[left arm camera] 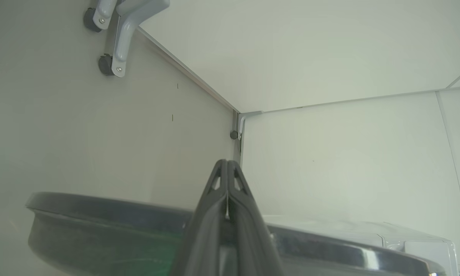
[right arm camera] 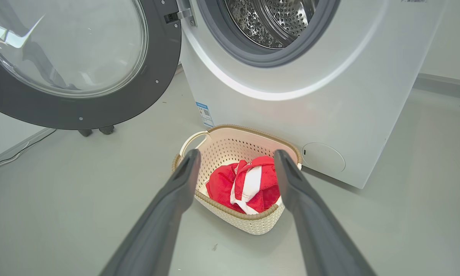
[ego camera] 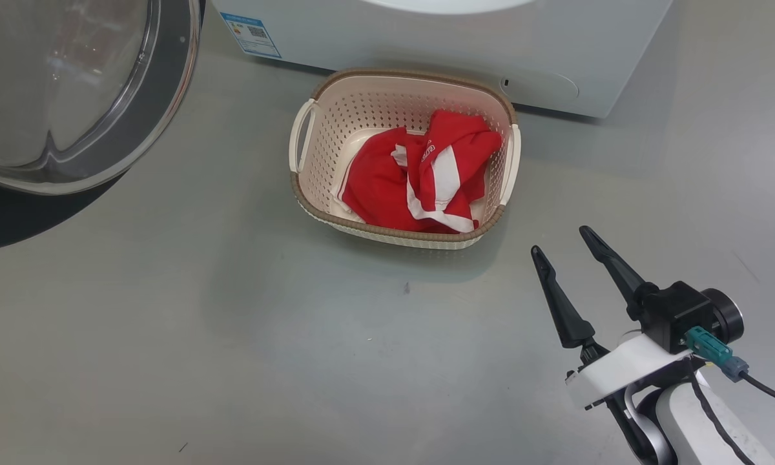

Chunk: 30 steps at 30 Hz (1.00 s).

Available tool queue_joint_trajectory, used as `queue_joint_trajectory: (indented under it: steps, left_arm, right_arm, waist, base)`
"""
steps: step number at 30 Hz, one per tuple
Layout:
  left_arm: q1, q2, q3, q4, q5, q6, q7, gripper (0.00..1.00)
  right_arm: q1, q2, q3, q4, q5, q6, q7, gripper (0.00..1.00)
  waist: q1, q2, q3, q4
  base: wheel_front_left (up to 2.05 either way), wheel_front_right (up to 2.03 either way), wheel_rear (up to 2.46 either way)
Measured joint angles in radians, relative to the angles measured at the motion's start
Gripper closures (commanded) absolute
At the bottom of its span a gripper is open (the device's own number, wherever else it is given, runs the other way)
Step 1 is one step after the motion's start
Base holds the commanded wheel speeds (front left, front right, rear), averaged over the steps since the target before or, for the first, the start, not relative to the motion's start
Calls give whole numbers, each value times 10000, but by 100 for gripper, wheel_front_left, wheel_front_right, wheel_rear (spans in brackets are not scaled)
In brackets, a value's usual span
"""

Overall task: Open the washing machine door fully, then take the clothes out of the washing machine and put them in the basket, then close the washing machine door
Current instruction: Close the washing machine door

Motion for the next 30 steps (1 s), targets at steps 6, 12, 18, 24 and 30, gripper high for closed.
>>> queue_joint_trajectory:
  steps: [6,12,18,24,30]
  left_arm:
    - [-4,-86,-226,148,4,0,439,100]
    - [-4,-146,-382,268,15,-119,1032,100]
    - [11,-132,-523,347,-8,-433,1845,100]
    - [23,-251,-633,456,-128,-794,2692,100]
    - [104,-477,-842,596,-196,-1168,3616,100]
  right_arm:
    - [2,2,-27,-15,2,-33,-2,0]
    - [2,35,21,-12,4,-33,-2,0]
    - [2,69,88,-12,12,-33,-2,0]
    - [3,75,88,-8,19,-33,-2,0]
    - [4,82,88,-2,27,-33,-2,0]
  waist:
    - [0,0,-34,203]
    - [0,0,-117,337]
    - [0,0,-202,390]
    - [0,0,-261,438]
    - [0,0,-303,501]
  base:
    - [0,0,0]
    - [0,0,0]
    - [0,0,0]
    - [0,0,0]
    - [0,0,0]
